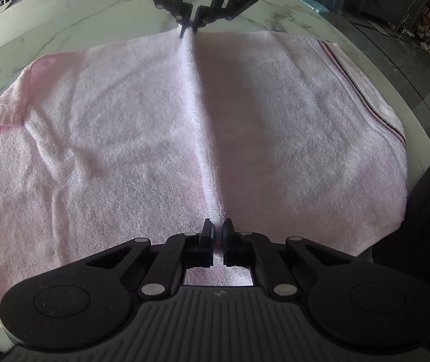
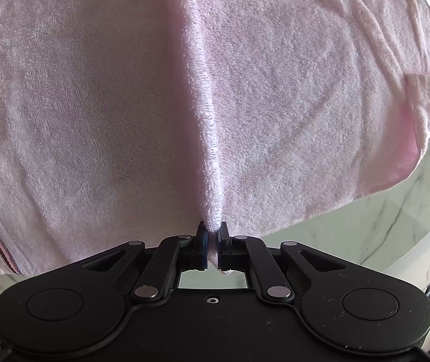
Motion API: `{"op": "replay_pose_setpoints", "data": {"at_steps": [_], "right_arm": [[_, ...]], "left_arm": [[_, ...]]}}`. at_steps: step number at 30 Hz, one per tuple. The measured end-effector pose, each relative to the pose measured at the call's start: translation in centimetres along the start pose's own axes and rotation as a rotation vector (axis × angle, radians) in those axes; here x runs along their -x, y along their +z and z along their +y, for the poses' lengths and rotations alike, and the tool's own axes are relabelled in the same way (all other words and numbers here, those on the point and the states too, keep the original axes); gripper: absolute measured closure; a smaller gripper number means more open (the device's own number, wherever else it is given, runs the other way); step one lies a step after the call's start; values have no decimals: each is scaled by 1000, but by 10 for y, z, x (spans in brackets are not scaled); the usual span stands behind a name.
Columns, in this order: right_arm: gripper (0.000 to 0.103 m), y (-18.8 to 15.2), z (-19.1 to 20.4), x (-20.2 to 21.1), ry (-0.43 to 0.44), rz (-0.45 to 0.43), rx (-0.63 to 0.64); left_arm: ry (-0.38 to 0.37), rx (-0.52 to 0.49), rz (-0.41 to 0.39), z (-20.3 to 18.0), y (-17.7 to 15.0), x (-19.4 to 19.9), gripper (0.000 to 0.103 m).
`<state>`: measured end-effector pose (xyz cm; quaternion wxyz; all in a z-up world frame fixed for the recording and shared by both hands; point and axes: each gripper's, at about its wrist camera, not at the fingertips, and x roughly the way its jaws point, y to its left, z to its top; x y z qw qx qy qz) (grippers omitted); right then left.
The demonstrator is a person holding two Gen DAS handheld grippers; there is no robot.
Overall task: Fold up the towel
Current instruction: 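Lift the towel by its crease with both grippers, letting the halves hang together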
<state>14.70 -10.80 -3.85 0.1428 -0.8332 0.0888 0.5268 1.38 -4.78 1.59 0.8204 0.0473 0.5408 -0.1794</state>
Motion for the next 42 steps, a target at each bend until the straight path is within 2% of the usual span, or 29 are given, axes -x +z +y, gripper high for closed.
{"op": "replay_pose_setpoints", "data": {"at_steps": [8, 14, 18, 24, 27, 29, 33, 36, 42], "right_arm": [[100, 0, 8, 39, -40, 73, -81], [100, 22, -22, 96, -91, 138, -221], [100, 40, -35, 141, -124, 173, -323], [100, 55, -34, 193, -145, 231, -460], [101, 61, -28, 219, -179, 274, -541], [101, 52, -15, 243, -198, 281, -602], [101, 56, -5, 280, -236, 287, -701], [101, 35, 23, 304, -258, 290, -787], [101, 12, 39, 298, -305, 275, -929]], "left_arm": [[51, -87, -57, -20, 0, 35, 99], [116, -189, -107, -33, 0, 72, 99], [183, -273, -129, -39, 2, 96, 99], [317, -421, -162, -47, 12, 134, 99], [368, -488, -183, -50, 24, 150, 99], [408, -526, -191, -49, 34, 160, 99], [475, -555, -222, -44, 60, 173, 99], [493, -568, -259, -42, 78, 186, 99], [572, -642, -306, -36, 113, 194, 99]]}}
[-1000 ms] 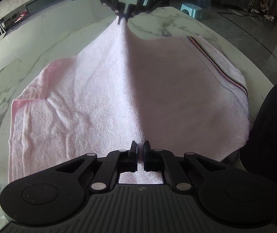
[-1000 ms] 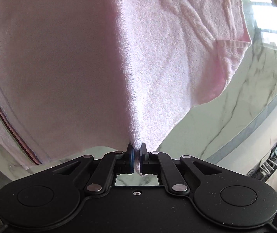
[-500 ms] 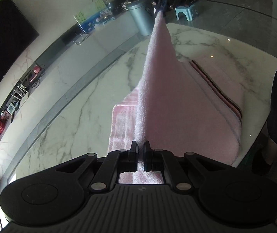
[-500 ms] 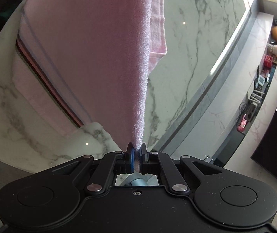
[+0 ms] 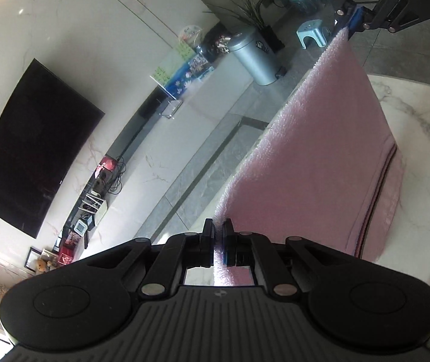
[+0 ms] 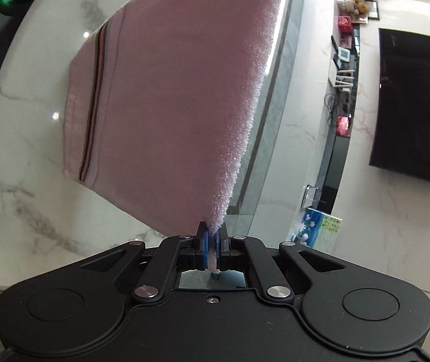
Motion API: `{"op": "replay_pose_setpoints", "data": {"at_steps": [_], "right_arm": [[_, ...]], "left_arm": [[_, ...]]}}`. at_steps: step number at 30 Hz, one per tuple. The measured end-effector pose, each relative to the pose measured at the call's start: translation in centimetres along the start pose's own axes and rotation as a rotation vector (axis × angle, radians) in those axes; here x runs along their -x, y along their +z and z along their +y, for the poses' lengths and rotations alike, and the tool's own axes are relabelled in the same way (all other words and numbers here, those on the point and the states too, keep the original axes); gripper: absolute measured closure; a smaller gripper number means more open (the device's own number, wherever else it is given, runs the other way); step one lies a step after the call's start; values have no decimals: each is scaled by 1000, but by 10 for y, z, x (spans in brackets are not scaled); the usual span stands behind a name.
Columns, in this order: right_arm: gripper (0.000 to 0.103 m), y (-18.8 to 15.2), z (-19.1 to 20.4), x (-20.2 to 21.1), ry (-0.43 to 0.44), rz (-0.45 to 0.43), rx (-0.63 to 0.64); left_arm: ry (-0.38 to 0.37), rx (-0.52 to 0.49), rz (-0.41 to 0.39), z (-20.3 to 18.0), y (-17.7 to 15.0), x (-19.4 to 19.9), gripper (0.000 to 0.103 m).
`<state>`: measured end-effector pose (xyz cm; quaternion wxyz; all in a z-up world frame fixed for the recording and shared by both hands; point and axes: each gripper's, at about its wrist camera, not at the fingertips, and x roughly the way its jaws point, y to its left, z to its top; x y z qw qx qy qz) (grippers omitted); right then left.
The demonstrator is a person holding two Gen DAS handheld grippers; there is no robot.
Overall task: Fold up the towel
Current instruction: 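Lift the towel by its crease with both grippers, letting the halves hang together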
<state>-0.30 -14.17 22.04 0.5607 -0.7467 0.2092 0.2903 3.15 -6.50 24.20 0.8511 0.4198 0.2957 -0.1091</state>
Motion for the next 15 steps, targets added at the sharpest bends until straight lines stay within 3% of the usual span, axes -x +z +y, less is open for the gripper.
{"op": "replay_pose_setpoints", "data": {"at_steps": [5, 15], "right_arm": [[101, -25, -23, -2, -3, -15, -122], [101, -34, -54, -46, -35, 16, -202]], "left_arm": [[45, -29, -10, 17, 16, -18, 99], [79, -32, 7, 42, 44, -82, 99]]}}
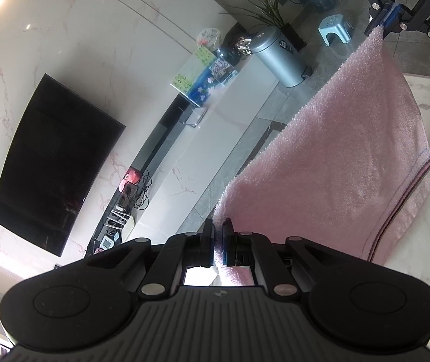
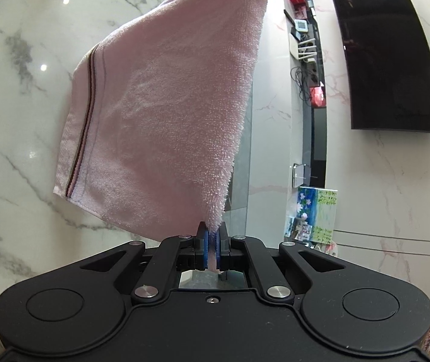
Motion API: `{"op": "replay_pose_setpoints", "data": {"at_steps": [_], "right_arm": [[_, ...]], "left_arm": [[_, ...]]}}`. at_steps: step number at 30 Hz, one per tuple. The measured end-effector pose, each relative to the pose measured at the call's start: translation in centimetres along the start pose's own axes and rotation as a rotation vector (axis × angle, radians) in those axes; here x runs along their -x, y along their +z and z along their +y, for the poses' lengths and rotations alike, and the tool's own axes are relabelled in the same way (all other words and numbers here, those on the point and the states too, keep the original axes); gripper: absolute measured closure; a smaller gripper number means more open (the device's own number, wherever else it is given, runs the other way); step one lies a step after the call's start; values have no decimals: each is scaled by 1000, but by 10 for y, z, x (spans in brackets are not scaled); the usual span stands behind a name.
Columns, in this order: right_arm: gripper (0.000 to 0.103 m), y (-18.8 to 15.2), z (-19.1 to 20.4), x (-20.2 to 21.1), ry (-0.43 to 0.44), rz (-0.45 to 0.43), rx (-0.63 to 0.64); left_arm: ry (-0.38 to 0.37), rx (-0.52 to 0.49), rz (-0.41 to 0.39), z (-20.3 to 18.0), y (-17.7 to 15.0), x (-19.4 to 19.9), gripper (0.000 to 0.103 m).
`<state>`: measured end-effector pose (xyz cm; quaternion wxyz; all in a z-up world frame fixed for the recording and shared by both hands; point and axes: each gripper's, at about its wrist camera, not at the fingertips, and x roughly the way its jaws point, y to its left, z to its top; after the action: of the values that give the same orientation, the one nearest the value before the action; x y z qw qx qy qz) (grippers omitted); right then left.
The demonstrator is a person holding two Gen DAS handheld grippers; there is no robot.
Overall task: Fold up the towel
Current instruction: 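Lift the towel by its crease with both grippers, letting the halves hang together, then lower the folded towel onto the table with both grippers, laying it flat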
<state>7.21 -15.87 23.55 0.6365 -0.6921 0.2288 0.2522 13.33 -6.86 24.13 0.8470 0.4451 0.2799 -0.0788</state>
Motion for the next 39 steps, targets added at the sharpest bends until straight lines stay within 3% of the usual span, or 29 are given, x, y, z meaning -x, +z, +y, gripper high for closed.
{"op": "replay_pose_setpoints", "data": {"at_steps": [11, 20, 26, 39], "right_arm": [[101, 3, -48, -53, -84, 29, -84], [101, -2, -45, -40, -98, 36, -91], [101, -11, 8, -26, -5, 13, -90], [101, -19, 162, 6, 251, -35, -63]], "left_arm": [[45, -10, -2, 28, 18, -58, 99], [44, 9, -37, 27, 8, -44, 99], [-31, -51, -54, -17, -25, -25, 99], [-304, -151, -46, -130, -130, 35, 99]]}}
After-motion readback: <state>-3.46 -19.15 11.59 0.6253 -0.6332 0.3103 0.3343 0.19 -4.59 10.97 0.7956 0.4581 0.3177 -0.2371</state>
